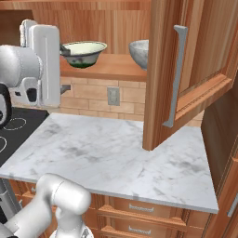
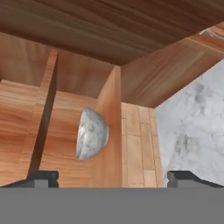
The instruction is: Open the cabinet. Pick the bowls from the counter and place them in the cabinet. Then close the cabinet.
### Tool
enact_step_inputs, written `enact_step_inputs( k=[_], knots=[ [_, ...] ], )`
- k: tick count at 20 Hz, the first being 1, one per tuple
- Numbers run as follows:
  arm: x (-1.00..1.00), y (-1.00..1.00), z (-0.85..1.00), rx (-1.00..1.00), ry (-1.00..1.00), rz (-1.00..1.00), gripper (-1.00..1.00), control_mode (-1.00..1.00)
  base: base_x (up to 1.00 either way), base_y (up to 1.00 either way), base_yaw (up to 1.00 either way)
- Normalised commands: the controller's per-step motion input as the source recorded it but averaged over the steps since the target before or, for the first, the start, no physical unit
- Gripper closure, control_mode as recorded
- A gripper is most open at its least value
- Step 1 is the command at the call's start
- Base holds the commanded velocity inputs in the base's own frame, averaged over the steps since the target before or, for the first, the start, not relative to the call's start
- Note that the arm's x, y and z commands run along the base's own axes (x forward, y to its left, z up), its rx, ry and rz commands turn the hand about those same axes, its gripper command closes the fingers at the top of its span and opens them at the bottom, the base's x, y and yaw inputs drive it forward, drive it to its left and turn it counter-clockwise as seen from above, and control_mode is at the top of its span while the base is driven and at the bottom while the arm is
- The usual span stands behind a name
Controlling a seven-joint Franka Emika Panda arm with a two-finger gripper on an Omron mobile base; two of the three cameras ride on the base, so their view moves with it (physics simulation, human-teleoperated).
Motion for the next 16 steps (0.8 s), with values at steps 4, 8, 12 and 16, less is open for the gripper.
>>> enact_step_inputs(
  k=[4,8,12,16],
  knots=[
    [-0.97,-0.63,-0.18,0.07,-0.02,-0.08,-1.00,-1.00,0.00,0.00,0.00],
    [-0.81,-0.40,-0.37,0.00,0.05,-0.11,-1.00,-1.00,0.00,0.00,0.00],
    [-0.84,-0.09,-0.11,0.00,0.01,-0.01,-1.00,-1.00,0.00,0.00,0.00],
    [-0.72,0.00,0.00,0.00,0.01,0.00,-1.00,-1.00,0.00,0.00,0.00]
  ],
)
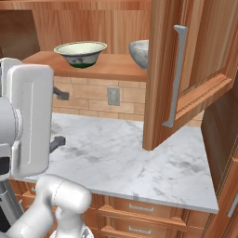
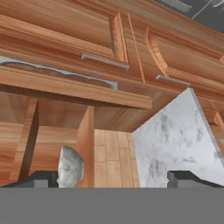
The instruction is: Open the cabinet. Pick the bowls from the counter and place them in the cabinet. Then close the cabinet.
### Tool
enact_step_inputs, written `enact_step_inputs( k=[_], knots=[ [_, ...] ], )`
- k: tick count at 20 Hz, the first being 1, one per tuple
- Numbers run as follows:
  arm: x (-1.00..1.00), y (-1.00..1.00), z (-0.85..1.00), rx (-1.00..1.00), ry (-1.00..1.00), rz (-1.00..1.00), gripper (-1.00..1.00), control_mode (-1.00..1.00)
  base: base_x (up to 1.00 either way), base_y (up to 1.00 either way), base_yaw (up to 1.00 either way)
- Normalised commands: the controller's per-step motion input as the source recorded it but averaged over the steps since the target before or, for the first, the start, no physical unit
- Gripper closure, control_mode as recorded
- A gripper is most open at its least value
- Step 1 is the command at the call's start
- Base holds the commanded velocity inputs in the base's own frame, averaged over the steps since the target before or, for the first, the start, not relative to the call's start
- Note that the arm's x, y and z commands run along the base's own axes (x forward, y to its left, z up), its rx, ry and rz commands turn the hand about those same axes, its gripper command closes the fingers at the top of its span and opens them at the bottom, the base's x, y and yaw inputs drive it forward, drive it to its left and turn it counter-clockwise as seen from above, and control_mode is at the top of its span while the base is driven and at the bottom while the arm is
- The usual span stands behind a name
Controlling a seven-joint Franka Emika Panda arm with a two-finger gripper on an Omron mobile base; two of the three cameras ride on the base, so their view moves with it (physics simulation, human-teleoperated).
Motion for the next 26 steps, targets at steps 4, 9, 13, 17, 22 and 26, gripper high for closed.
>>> enact_step_inputs(
  k=[4,9,13,17,22,26],
  knots=[
    [-0.33,-0.19,0.00,0.00,0.00,0.00,-1.00,-1.00,0.00,0.00,0.00],
    [-0.13,-0.26,0.00,0.02,0.04,0.01,-1.00,-1.00,0.00,0.00,0.00],
    [0.00,-0.17,0.00,0.01,0.06,0.04,-1.00,-1.00,0.00,0.00,0.00],
    [0.00,-0.04,-0.25,0.01,-0.06,0.07,-1.00,-1.00,0.00,0.00,0.00],
    [0.00,0.00,-0.91,0.00,-0.38,0.17,-1.00,-1.00,0.00,0.00,0.00],
    [0.00,0.00,-1.00,0.00,-0.61,0.21,-1.00,-1.00,0.00,0.00,0.00]
  ],
)
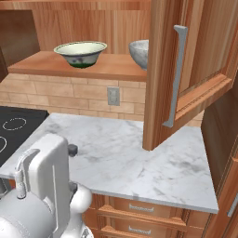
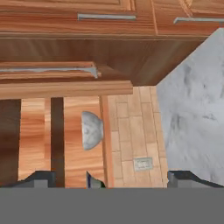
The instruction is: Open the cabinet. Pick the bowls from the counter and place them in the cabinet. Then close the cabinet.
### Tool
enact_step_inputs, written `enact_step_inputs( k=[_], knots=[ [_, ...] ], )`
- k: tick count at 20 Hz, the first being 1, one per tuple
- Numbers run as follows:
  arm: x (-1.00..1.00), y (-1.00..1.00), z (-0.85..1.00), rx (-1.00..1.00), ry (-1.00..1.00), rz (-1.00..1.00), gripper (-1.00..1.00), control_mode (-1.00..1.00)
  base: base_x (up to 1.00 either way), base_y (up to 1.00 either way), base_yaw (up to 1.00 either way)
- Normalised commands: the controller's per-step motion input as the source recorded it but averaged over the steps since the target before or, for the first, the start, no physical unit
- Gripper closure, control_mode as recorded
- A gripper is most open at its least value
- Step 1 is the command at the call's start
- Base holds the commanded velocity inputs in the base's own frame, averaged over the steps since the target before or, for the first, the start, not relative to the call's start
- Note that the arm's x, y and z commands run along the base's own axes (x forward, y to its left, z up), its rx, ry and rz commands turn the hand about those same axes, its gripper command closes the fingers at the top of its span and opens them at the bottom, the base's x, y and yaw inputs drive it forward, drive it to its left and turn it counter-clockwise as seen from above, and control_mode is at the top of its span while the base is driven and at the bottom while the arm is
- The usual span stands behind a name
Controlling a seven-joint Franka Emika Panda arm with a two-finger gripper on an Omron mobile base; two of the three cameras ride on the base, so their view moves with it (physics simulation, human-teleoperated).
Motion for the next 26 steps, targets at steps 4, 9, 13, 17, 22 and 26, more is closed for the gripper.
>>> enact_step_inputs(
  k=[4,9,13,17,22,26],
  knots=[
    [0.10,0.00,-0.37,0.03,-0.44,0.16,-1.00,-1.00,0.00,0.00,0.00],
    [0.38,-0.01,0.00,0.06,-0.15,0.08,-1.00,-1.00,0.00,0.00,0.00],
    [0.45,-0.01,-0.09,0.05,-0.12,0.07,-1.00,-1.00,0.00,0.00,0.00],
    [0.53,-0.02,-0.61,0.02,-0.29,0.08,-1.00,-1.00,0.00,0.00,0.00],
    [0.67,-0.34,-0.40,0.04,-0.31,0.14,-1.00,-1.00,0.00,0.00,0.00],
    [0.49,-0.37,-0.20,0.01,-0.32,0.10,-1.00,-1.00,0.00,0.00,0.00]
  ],
)
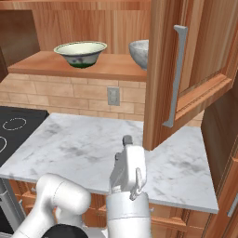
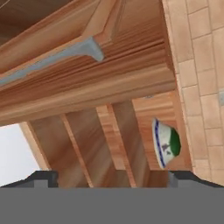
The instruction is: Open the cabinet. Pick the bowls from the counter and place them in the cabinet. Then close the cabinet.
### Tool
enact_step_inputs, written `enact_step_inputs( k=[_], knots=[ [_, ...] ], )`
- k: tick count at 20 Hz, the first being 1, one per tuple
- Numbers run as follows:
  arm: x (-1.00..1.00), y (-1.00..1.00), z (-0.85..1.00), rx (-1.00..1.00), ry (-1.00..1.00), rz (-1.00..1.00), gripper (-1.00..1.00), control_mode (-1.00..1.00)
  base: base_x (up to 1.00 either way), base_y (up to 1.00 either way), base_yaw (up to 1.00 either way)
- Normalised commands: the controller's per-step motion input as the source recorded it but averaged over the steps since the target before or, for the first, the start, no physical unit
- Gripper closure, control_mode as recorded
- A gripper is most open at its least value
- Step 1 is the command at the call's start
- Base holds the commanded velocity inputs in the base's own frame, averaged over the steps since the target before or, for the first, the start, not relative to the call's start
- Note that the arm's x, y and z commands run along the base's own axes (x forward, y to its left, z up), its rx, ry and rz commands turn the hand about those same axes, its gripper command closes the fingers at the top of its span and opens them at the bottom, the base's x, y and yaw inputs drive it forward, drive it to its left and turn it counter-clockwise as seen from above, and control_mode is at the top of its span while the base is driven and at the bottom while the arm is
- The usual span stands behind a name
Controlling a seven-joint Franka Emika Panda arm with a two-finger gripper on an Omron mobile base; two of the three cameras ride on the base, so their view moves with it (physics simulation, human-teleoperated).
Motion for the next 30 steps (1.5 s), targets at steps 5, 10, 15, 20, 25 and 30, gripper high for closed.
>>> enact_step_inputs(
  k=[5,10,15,20,25,30],
  knots=[
    [0.34,-0.33,-0.15,0.01,-0.19,0.01,-1.00,-1.00,0.00,0.00,0.00],
    [0.08,-0.42,-0.16,0.02,-0.06,0.00,-1.00,-1.00,0.00,0.00,0.00],
    [0.00,-0.57,-0.15,0.07,0.00,0.00,-1.00,-1.00,0.00,0.00,0.00],
    [0.00,-0.63,-0.22,0.07,0.00,0.00,-1.00,-1.00,0.00,0.00,0.00],
    [0.00,-0.58,-0.16,0.07,0.02,0.00,-1.00,-1.00,0.00,0.00,0.00],
    [0.12,-0.30,-0.10,0.03,0.02,0.00,-1.00,-1.00,0.00,0.00,0.00]
  ],
)
